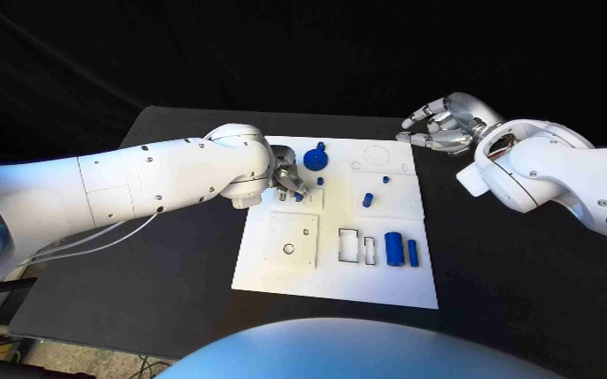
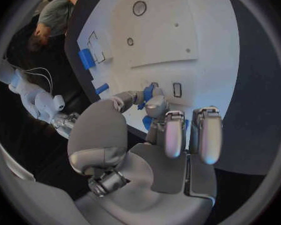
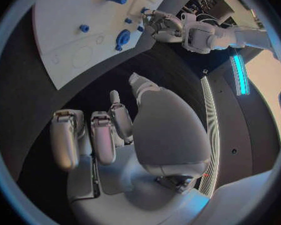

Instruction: Assemble the parts on the task board

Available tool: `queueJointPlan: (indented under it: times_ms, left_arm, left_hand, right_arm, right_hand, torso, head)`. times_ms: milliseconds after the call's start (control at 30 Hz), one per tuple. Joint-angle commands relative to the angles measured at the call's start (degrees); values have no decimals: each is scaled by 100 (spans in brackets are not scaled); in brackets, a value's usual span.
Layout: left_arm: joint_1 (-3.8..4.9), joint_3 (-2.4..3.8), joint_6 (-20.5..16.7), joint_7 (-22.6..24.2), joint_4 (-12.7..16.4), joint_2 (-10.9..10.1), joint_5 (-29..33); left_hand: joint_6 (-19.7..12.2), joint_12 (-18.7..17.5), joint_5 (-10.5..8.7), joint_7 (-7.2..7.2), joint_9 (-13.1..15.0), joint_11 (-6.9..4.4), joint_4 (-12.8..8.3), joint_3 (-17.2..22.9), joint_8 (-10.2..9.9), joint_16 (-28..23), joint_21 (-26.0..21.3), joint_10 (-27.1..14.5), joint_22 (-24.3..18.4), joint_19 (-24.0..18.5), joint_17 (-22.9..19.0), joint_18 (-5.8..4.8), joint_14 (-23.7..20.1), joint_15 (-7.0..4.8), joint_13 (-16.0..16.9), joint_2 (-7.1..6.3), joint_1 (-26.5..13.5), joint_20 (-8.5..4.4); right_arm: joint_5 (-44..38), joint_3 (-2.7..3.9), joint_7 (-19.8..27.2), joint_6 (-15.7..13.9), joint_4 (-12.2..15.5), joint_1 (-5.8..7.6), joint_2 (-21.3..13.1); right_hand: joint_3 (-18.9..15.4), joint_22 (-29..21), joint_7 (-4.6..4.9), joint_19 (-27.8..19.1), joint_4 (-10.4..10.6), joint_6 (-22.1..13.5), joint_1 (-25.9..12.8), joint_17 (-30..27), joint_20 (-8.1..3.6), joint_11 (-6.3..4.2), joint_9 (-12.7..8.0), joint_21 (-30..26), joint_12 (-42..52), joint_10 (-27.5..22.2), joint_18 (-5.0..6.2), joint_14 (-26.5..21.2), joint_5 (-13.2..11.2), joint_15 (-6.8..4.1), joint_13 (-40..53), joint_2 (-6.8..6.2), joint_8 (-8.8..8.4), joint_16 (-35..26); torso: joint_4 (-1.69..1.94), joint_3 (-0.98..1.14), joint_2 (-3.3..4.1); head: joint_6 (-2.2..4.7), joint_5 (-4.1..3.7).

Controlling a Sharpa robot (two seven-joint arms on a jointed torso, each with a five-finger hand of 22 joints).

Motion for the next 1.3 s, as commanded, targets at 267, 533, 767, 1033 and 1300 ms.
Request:
queueJointPlan:
  times_ms: [267, 533, 767, 1033, 1300]
  left_arm:
    - [-10, 2, 187, 43, 17, 2, -202]
    - [-11, 1, 379, -13, 20, -5, -212]
    - [-11, 0, 435, -22, 19, 1, -214]
    - [-12, -1, 446, -17, 1, 28, -214]
    - [-14, -2, 486, -25, -69, 89, -162]
  left_hand:
    - [36, 14, -19, -58, 4, 0, -1031, 1071, 36, 21, 21, 34, 1327, 426, 1507, -101, 606, -43, -5, 55, 0, -50]
    - [36, 2, -22, -58, 5, 2, -1034, 1074, 38, 21, 24, 32, 1330, 429, 1507, -102, 606, -44, -18, 53, -2, -51]
    - [36, -12, -22, -57, 5, 3, -1035, 1075, 40, 21, 25, 29, 1331, 430, 1507, -103, 606, -45, -32, 51, -3, -52]
    - [36, -22, -27, -55, 7, 6, -1036, 1077, 44, 21, 23, 29, 1329, 428, 1507, -102, 606, -47, -44, 48, -8, -53]
    - [33, -23, -79, -50, 11, 14, -1019, 1082, 62, 21, 21, 43, 1329, 426, 1507, -101, 606, -49, -54, 43, -58, -56]
  right_arm:
    - [-63, 0, 22, 31, -1, -6, -1]
    - [-64, 0, 16, 37, -6, -9, 3]
    - [-64, 0, 15, 40, -6, -10, 3]
    - [-66, 0, 15, 37, -4, -11, 4]
    - [-66, 0, 18, 33, 0, -11, 5]
  right_hand:
    - [24, 1258, -9, 285, 0, 15, -48, 1454, -55, -20, 5, -17, -27, -3, 56, 603, 28, -42, -4, -13, 35, 3]
    - [24, 1258, -9, 285, 0, 15, -48, 1454, -55, -20, 5, -17, -27, -3, 56, 603, 28, -42, -4, -13, 35, 3]
    - [24, 1258, -9, 285, 0, 15, -48, 1454, -55, -20, 5, -17, -27, -3, 56, 603, 28, -42, -4, -13, 35, 3]
    - [34, 1252, -12, 277, 3, 10, -77, 1445, -58, -22, 19, -32, -34, -8, 60, 601, 41, -44, -14, -13, 40, 0]
    - [34, 1252, -12, 277, 3, 10, -77, 1445, -58, -22, 19, -32, -34, -8, 60, 601, 41, -44, -14, -13, 40, 0]
  torso:
    - [5, 3, -4]
    - [3, 2, -7]
    - [1, 4, -6]
    - [3, 4, -6]
    - [-3, 7, -7]
  head:
    - [0, -12]
    - [0, -3]
    - [0, 2]
    - [0, 7]
    - [0, 11]
